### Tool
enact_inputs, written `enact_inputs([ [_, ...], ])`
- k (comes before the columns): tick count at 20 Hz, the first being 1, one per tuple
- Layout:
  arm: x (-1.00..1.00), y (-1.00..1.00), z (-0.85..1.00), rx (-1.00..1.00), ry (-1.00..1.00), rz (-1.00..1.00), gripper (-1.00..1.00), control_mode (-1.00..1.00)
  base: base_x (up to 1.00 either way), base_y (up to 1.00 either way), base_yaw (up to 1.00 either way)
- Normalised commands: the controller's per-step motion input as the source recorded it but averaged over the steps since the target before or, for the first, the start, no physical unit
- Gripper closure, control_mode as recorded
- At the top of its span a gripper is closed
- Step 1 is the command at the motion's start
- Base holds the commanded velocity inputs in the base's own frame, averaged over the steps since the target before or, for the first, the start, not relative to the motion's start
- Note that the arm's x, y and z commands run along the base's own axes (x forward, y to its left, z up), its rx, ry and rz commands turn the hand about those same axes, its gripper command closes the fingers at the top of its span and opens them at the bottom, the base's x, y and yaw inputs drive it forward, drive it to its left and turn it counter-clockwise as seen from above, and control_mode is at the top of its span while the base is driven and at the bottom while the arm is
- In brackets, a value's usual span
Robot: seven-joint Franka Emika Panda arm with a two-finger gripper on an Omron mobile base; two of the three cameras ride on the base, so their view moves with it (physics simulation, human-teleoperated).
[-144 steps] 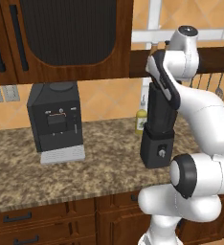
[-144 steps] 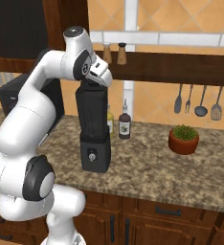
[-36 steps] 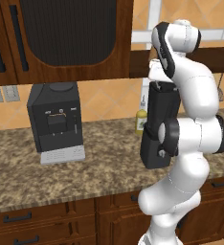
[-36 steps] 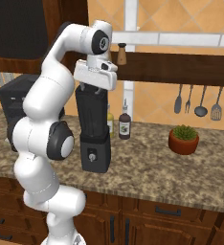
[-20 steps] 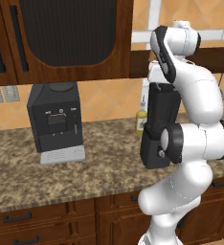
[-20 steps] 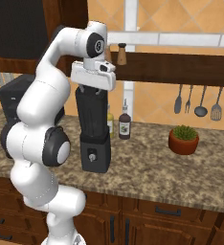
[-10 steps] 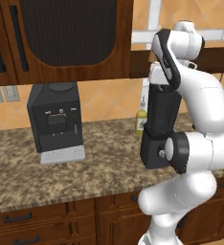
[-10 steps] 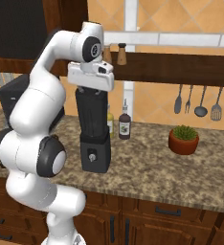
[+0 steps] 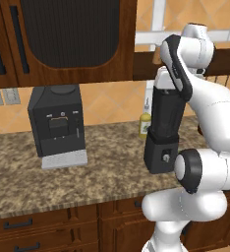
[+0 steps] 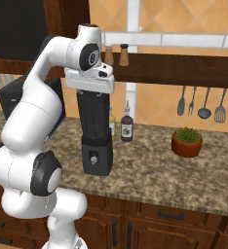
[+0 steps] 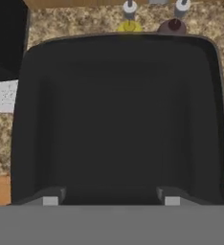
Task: Close the lid blender by securely placing the lid on top.
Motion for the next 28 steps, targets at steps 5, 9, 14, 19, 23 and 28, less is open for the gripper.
enact_inputs([
  [5,-0.62,0.00,0.00,0.00,-0.14,0.10,-1.00,-1.00,0.00,0.00,0.00],
  [9,-0.71,-0.03,0.00,0.00,-0.07,0.09,-1.00,-1.00,0.00,0.00,0.00],
  [14,-0.80,-0.09,0.00,0.00,0.00,0.08,-1.00,-1.00,0.00,0.00,0.00],
  [19,-0.86,-0.17,0.00,-0.01,0.01,0.07,-1.00,-1.00,0.00,0.00,0.00],
  [23,-0.81,-0.19,0.00,-0.04,0.13,0.06,-1.00,-1.00,0.00,0.00,0.00],
  [28,-0.78,-0.18,0.00,-0.05,0.22,0.06,-1.00,-1.00,0.00,0.00,0.00],
])
